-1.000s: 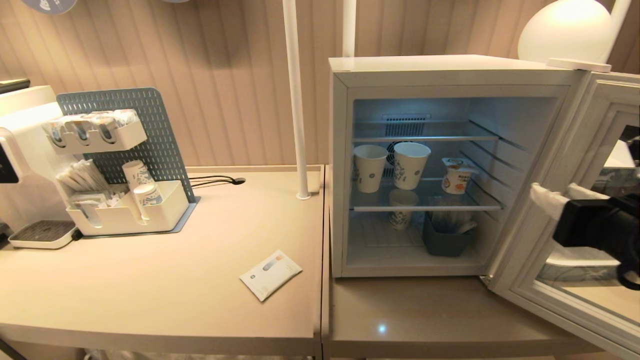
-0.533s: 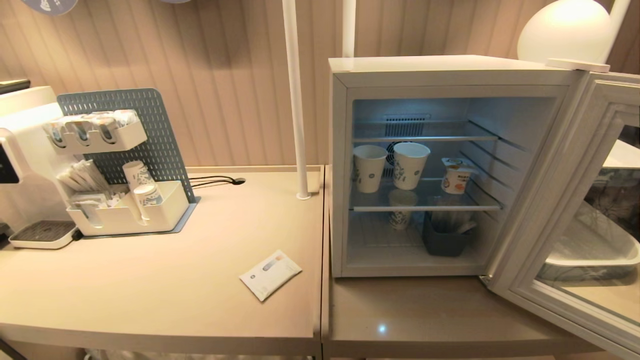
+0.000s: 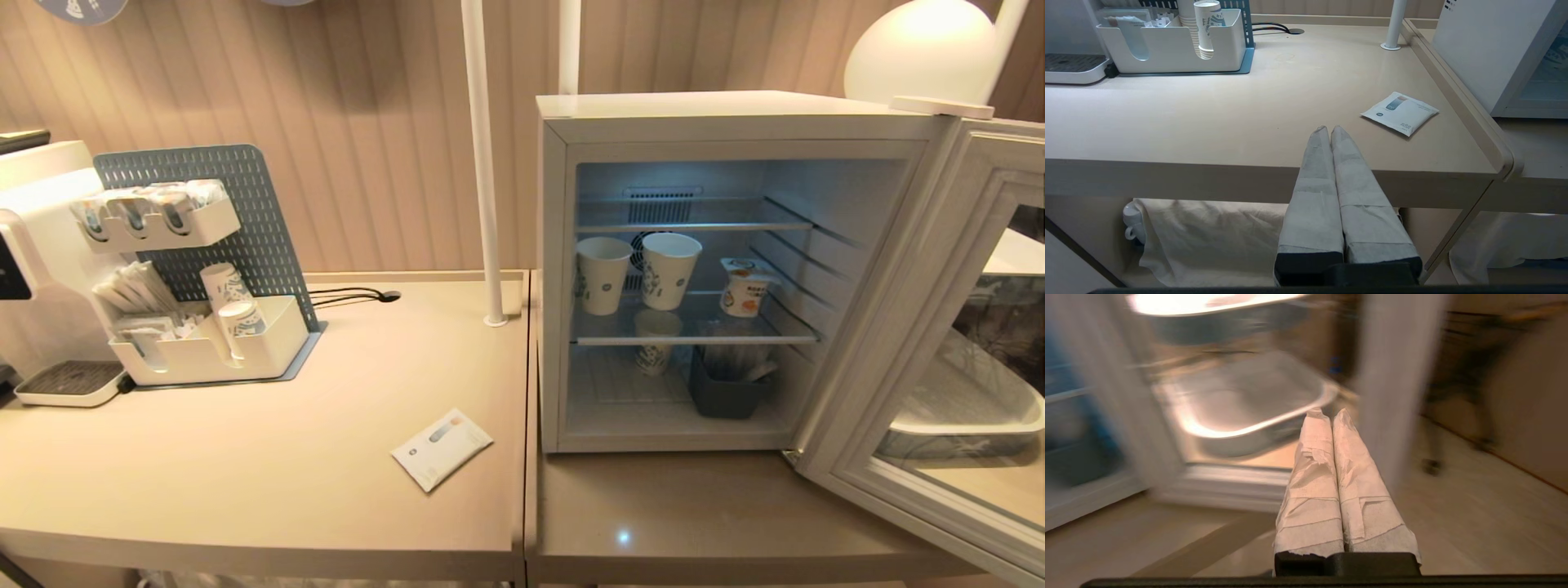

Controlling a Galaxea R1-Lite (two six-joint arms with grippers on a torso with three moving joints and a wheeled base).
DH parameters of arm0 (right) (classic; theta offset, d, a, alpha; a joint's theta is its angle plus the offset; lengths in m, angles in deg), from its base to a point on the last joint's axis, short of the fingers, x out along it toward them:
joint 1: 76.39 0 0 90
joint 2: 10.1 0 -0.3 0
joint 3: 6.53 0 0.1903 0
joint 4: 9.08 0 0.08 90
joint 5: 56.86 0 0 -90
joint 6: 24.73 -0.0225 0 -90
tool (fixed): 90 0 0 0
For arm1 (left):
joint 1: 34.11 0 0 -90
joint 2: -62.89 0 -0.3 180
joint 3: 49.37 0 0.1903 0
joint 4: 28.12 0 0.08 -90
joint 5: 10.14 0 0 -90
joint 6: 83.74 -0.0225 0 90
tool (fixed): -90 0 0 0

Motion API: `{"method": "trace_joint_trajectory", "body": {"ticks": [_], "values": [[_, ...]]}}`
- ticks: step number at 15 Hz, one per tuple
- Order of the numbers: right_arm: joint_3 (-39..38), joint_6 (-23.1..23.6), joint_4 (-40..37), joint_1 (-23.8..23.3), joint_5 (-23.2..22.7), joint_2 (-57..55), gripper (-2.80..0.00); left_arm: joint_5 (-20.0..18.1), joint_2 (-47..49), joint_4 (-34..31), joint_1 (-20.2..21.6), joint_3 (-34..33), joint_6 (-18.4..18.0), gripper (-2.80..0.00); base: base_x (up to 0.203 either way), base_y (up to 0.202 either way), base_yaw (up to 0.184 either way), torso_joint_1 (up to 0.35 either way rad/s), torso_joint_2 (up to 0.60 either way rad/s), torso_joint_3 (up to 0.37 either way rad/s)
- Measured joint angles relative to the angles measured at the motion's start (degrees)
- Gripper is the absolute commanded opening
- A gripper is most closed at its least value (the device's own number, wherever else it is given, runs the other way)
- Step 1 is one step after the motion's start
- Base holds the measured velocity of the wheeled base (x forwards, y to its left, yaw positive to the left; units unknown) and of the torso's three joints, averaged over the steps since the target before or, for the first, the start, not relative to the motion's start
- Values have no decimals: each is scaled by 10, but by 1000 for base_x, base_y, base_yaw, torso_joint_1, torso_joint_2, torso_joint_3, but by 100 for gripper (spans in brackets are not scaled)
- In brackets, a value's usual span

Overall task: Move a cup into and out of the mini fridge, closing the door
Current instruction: Close the freezer door

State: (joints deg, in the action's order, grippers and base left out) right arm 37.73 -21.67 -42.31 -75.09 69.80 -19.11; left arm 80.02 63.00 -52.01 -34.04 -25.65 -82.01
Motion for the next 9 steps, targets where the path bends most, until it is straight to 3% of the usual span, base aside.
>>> {"method": "trace_joint_trajectory", "body": {"ticks": [3,5,6,8,9], "values": [[-59,-42,1,-6,-226,57,-280,0,0,0,0,0,0,-280,0,0,0,0,0,0],[-127,-33,10,-8,-345,75,-280,0,0,0,0,0,0,-280,0,0,0,0,0,0],[-150,-38,19,-9,-372,81,-280,0,0,0,0,0,0,-280,0,0,0,0,0,0],[-164,-62,11,-10,-356,87,-280,0,0,0,0,0,0,-280,0,0,0,0,0,0],[-166,-43,-5,-10,-353,89,-280,0,0,0,0,0,0,-280,0,0,0,0,0,0]]}}
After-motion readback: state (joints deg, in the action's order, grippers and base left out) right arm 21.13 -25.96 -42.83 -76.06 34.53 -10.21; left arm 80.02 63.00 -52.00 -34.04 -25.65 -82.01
